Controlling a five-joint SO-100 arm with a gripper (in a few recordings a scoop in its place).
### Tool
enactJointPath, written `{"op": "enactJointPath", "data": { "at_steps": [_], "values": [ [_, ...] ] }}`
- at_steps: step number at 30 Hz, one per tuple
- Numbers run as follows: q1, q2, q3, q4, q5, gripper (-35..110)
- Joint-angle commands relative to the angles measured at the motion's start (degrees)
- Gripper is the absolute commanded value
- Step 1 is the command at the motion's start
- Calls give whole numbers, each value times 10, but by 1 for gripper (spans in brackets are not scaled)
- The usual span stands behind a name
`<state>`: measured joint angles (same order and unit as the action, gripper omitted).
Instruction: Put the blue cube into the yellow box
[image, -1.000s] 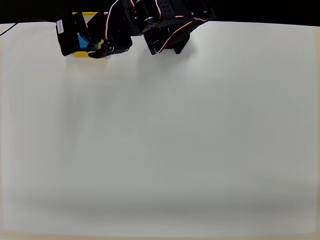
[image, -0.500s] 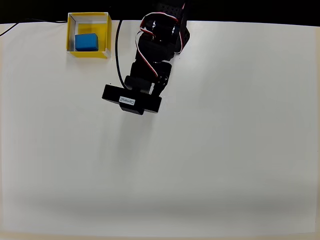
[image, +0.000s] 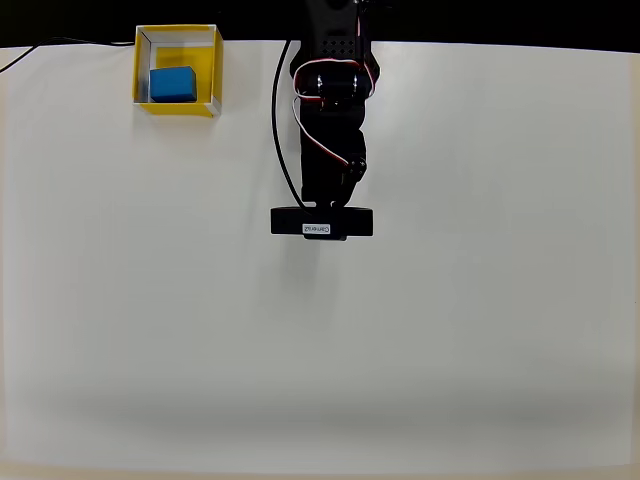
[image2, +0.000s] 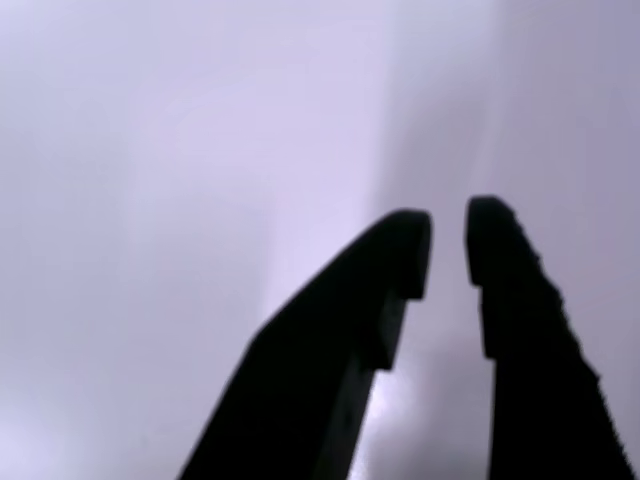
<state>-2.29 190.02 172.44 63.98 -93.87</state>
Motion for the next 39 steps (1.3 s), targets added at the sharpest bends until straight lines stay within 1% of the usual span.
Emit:
{"op": "enactJointPath", "data": {
  "at_steps": [1, 4, 9, 12, 14, 19, 21, 22, 39],
  "values": [
    [4, 16, 27, -11, -17, 0],
    [29, 16, 77, -25, -38, 0],
    [27, 16, 77, 54, -34, 0],
    [21, 16, 77, 115, -56, 0],
    [21, 16, 77, 135, -33, 0],
    [28, 16, 77, 139, -8, 0],
    [32, 16, 77, 136, 40, 1],
    [33, 16, 77, 135, 44, 1],
    [33, 15, 77, 135, 45, 1]
  ]
}}
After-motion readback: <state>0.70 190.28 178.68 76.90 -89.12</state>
